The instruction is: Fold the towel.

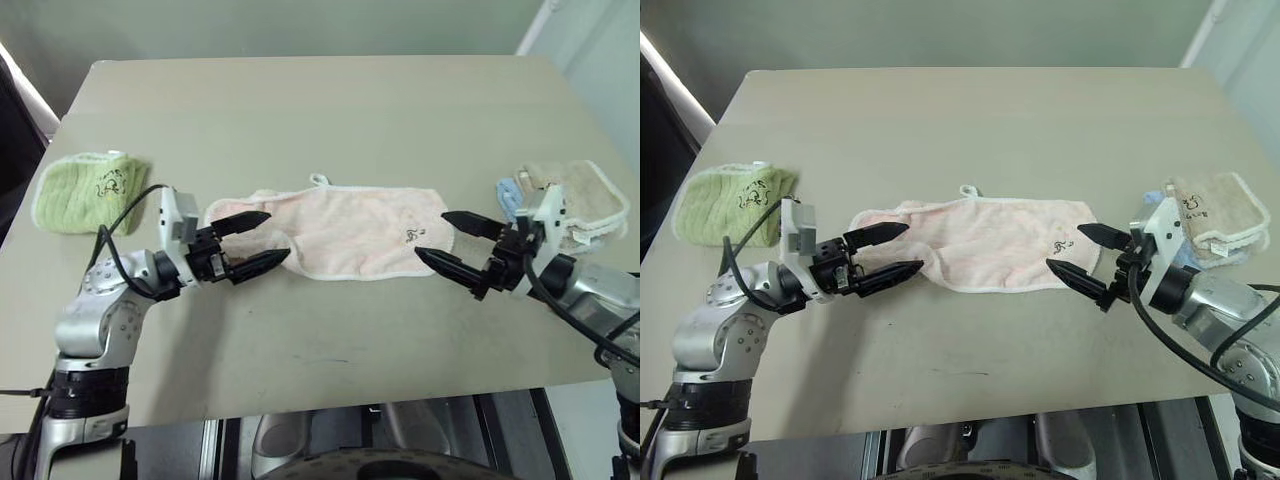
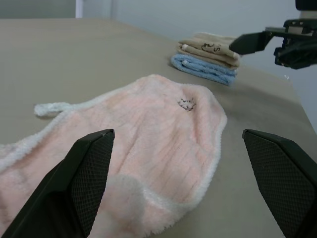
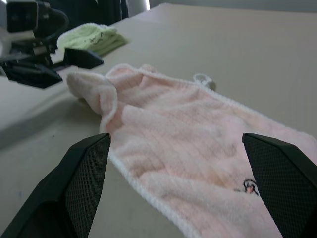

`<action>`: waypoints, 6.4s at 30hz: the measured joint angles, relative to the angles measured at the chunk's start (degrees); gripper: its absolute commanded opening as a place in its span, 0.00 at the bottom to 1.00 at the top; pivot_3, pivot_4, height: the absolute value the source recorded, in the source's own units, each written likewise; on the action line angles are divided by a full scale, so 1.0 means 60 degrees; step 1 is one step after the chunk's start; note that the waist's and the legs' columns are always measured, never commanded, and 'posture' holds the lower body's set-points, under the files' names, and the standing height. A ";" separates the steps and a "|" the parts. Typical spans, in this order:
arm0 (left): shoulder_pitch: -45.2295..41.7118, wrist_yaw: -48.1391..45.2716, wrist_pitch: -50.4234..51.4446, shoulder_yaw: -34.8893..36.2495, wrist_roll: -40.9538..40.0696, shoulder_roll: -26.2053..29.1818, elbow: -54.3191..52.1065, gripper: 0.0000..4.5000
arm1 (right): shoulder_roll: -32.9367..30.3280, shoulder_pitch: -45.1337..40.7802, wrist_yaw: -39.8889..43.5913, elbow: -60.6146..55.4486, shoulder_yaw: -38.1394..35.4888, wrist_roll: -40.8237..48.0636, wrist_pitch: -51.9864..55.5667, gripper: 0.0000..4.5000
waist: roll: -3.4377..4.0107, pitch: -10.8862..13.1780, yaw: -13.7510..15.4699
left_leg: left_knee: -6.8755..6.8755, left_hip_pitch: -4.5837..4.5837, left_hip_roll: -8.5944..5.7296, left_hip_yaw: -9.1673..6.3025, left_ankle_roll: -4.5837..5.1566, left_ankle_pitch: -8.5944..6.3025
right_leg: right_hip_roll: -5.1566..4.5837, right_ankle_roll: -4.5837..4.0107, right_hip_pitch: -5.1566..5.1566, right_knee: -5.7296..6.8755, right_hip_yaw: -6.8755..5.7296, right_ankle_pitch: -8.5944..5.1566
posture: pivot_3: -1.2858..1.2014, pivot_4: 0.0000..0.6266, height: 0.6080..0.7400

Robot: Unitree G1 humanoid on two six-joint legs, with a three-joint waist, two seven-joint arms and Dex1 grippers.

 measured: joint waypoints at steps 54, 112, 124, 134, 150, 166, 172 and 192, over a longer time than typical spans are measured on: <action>0.0502 0.1062 -0.0106 -0.0471 0.0313 -0.0197 -0.1186 0.99 | 0.1362 -0.8180 0.5378 1.2800 0.2885 -0.5055 -0.0867 1.00 | 0.0010 0.0004 -0.0050 | 0.0003 -0.0069 0.0020 0.0006 -0.0036 0.0059 | -0.0001 -0.0094 -0.0121 0.0099 -0.0015 0.0055 | 0.52 0.24 0.72; 0.0544 0.1186 -0.0546 -0.0676 0.0792 -0.0131 -0.1061 0.99 | 0.2384 -0.9604 0.5082 1.5944 0.1371 -0.5883 -0.0376 1.00 | 0.0011 0.0005 -0.0151 | -0.0014 -0.0013 0.0023 0.0007 -0.0050 0.0071 | -0.0001 -0.0140 -0.0108 0.0167 -0.0015 0.0028 | 0.52 0.24 0.72; 0.0592 0.1114 -0.0684 -0.0688 0.0857 -0.0131 -0.1045 0.99 | 0.2566 -0.8516 0.5324 1.4591 0.2526 -0.6509 -0.1238 1.00 | 0.0010 0.0005 -0.0157 | -0.0014 0.0000 0.0025 0.0006 -0.0050 0.0072 | -0.0001 -0.0141 -0.0097 0.0171 -0.0018 0.0028 | 0.52 0.24 0.72; 0.0594 0.0997 -0.0846 -0.0688 0.1017 -0.0130 -0.0993 0.99 | 0.2539 -0.8672 0.4540 1.5176 0.2196 -0.6676 -0.2748 1.00 | 0.0011 0.0005 -0.0152 | -0.0014 -0.0009 0.0025 0.0006 -0.0051 0.0071 | -0.0001 -0.0142 -0.0106 0.0173 -0.0018 0.0028 | 0.52 0.24 0.72; 0.0592 0.0995 -0.0869 -0.0688 0.1056 -0.0098 -0.0993 1.00 | 0.2488 -0.8871 0.5002 1.5538 0.2245 -0.6947 -0.2945 0.59 | 0.0011 0.0005 -0.0152 | -0.0014 -0.0009 0.0026 0.0005 -0.0051 0.0071 | -0.0001 -0.0142 -0.0106 0.0172 -0.0018 0.0028 | 0.52 0.24 0.72; 0.0547 0.1219 -0.0857 -0.0648 0.1048 -0.0009 -0.0996 1.00 | 0.2258 -0.9474 0.4576 1.6513 0.1586 -0.7019 -0.3450 0.00 | 0.0011 0.0006 -0.0155 | -0.0014 -0.0009 0.0027 0.0006 -0.0051 0.0071 | -0.0001 -0.0142 -0.0107 0.0173 -0.0018 0.0028 | 0.52 0.24 0.72; 0.0547 0.1256 -0.0857 -0.0623 0.1049 -0.0001 -0.0996 1.00 | 0.2258 -0.9609 0.4734 1.6479 0.1470 -0.6958 -0.3443 0.00 | 0.0011 0.0006 -0.0150 | -0.0014 -0.0011 0.0026 0.0006 -0.0051 0.0071 | -0.0001 -0.0142 -0.0107 0.0172 -0.0018 0.0028 | 0.52 0.24 0.72; -0.1452 0.2504 -0.2192 0.0394 0.1568 -0.0823 0.2279 1.00 | 0.1211 -0.7260 0.5601 0.7323 0.1713 -0.5141 0.0178 0.00 | 0.0013 0.0007 -0.0116 | -0.0010 -0.0007 0.0025 0.0007 -0.0082 0.0100 | 0.0002 -0.0141 -0.0098 0.0173 -0.0026 0.0026 | 0.52 0.24 0.72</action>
